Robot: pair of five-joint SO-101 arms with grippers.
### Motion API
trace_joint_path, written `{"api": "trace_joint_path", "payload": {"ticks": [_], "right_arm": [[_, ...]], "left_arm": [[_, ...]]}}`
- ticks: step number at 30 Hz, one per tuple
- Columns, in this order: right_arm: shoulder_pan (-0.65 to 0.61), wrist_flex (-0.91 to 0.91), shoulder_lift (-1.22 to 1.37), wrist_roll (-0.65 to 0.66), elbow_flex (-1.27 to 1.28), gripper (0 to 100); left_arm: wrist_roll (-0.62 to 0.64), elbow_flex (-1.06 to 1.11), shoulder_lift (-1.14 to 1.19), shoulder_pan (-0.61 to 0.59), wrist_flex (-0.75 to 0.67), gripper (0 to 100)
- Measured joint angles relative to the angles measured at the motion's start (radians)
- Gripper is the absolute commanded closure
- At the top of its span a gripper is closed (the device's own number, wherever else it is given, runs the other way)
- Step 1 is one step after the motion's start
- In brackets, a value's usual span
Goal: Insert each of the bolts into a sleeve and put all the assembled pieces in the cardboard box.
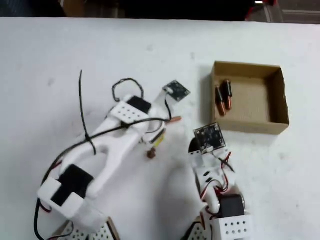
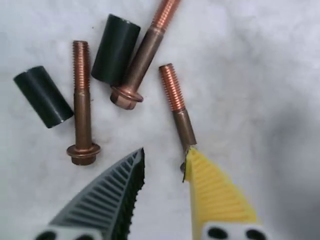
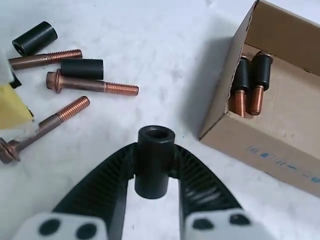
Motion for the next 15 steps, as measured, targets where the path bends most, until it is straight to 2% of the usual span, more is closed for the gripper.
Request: {"api": "trace_joint_path", "payload": {"ticks": [6,15], "right_arm": [[0.000,0.000,0.000,0.000,0.000,98.1],[0.000,0.000,0.000,0.000,0.000,98.1]], "left_arm": [[0.126,0.000,0.006,0.003,0.000,84],[0.161,0.012,0.006,0.003,0.000,84]]}}
